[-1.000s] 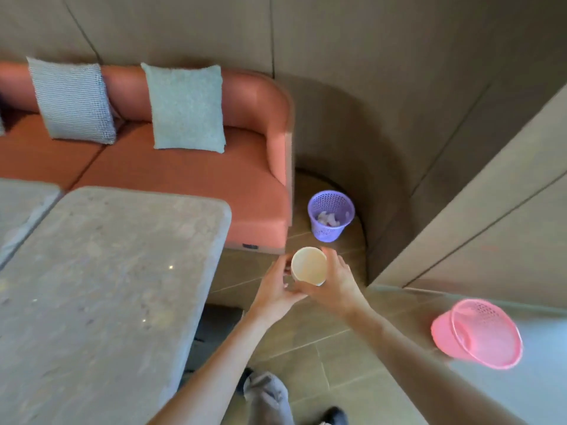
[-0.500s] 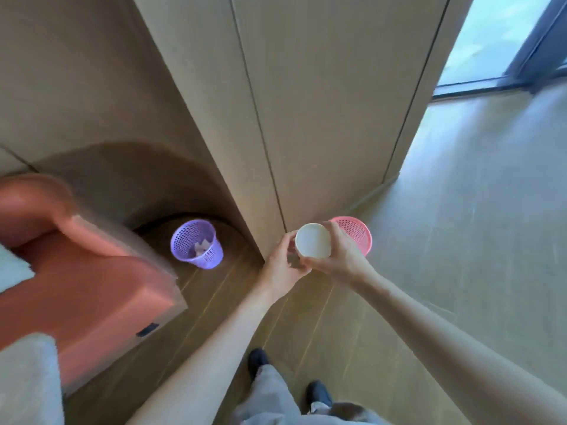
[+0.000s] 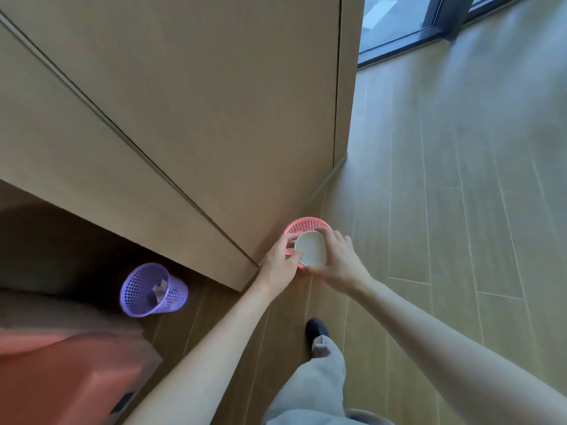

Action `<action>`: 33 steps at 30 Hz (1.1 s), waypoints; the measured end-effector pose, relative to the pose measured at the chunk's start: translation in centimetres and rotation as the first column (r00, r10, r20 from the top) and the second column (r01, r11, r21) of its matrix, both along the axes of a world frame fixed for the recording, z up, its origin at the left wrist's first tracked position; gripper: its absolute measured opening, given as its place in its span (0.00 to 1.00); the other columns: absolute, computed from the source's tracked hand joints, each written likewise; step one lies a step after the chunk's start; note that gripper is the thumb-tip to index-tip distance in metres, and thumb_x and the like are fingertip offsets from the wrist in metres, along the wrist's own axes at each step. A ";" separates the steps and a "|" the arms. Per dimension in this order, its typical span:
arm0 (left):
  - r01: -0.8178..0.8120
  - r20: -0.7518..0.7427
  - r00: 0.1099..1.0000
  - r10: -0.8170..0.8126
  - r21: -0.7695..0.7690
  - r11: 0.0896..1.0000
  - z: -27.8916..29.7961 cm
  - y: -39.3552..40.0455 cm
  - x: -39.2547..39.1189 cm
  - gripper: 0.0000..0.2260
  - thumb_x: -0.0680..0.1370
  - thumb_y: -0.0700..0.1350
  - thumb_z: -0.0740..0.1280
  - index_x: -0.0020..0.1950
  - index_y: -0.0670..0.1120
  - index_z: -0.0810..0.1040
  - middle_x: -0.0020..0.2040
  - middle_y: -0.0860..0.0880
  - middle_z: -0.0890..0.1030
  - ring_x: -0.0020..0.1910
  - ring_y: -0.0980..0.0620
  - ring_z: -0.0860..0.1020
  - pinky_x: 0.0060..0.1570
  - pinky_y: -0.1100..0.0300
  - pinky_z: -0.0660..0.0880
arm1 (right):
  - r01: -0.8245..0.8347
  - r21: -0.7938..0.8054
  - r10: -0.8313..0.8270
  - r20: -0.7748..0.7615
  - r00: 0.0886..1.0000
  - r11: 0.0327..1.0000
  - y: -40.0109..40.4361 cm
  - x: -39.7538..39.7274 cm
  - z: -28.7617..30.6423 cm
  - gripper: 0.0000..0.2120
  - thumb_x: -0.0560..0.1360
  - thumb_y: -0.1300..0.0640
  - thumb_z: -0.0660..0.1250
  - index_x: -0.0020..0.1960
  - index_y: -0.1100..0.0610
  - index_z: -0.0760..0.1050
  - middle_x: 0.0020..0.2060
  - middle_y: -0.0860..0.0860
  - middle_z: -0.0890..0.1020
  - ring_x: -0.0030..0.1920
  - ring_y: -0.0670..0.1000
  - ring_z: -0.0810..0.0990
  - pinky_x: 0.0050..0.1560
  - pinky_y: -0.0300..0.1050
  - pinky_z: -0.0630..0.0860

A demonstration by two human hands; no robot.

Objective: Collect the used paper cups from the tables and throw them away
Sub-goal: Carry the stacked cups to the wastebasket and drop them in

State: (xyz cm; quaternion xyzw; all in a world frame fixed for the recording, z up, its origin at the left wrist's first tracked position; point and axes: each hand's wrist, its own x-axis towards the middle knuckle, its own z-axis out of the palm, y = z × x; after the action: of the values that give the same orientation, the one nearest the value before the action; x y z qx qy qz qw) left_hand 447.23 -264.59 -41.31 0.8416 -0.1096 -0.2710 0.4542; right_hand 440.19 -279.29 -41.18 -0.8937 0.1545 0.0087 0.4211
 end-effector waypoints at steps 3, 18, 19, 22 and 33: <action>-0.045 -0.022 0.999 0.045 0.020 0.999 -1.1 -2.9 3.0 0.06 0.81 0.46 0.66 0.57 0.53 0.76 0.55 0.51 0.82 0.54 0.48 0.81 0.48 0.54 0.81 | 0.002 -0.011 -0.003 -0.038 0.999 1.000 -2.1 2.1 -1.0 0.38 0.69 0.45 0.75 0.74 0.51 0.62 0.66 0.48 0.71 0.66 0.54 0.64 0.62 0.47 0.71; -0.535 -0.256 0.811 0.526 0.039 0.844 -4.4 -11.3 10.0 0.06 0.76 0.39 0.73 0.46 0.44 0.76 0.59 0.38 0.82 0.55 0.39 0.82 0.50 0.45 0.84 | -0.324 0.016 0.322 -0.176 0.930 0.946 -12.4 13.2 -5.2 0.42 0.69 0.49 0.75 0.76 0.53 0.58 0.71 0.51 0.67 0.68 0.55 0.63 0.61 0.49 0.70; -0.585 -0.289 0.771 0.567 0.031 0.810 -4.7 -12.0 10.0 0.06 0.77 0.38 0.73 0.47 0.44 0.76 0.59 0.38 0.82 0.52 0.40 0.83 0.49 0.48 0.84 | -0.356 0.011 0.351 -0.191 0.917 0.934 -13.3 14.0 -5.6 0.41 0.69 0.49 0.75 0.76 0.53 0.59 0.71 0.52 0.66 0.68 0.55 0.63 0.60 0.49 0.70; -0.752 -0.363 0.613 0.702 0.005 0.660 -5.6 -13.9 9.5 0.06 0.78 0.36 0.71 0.50 0.41 0.76 0.58 0.36 0.82 0.47 0.42 0.83 0.45 0.53 0.84 | -0.465 0.010 0.456 -0.222 0.862 0.885 -15.9 15.8 -6.5 0.40 0.68 0.49 0.76 0.75 0.51 0.60 0.69 0.54 0.66 0.67 0.56 0.64 0.58 0.51 0.71; -0.859 -0.387 0.424 0.819 0.115 0.499 -15.2 -19.0 7.4 0.06 0.76 0.37 0.73 0.45 0.43 0.76 0.46 0.45 0.82 0.43 0.47 0.83 0.40 0.58 0.83 | -0.618 -0.076 0.580 -0.273 0.767 0.782 -18.3 15.3 -16.3 0.42 0.73 0.42 0.72 0.78 0.53 0.54 0.66 0.53 0.67 0.63 0.55 0.69 0.49 0.47 0.78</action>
State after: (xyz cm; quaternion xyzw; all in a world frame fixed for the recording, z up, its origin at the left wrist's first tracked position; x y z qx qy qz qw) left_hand 454.68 -283.63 -56.46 0.6865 0.4042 -0.1650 0.5814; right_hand 455.51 -297.58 -57.47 -0.9196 -0.0907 0.2358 0.3009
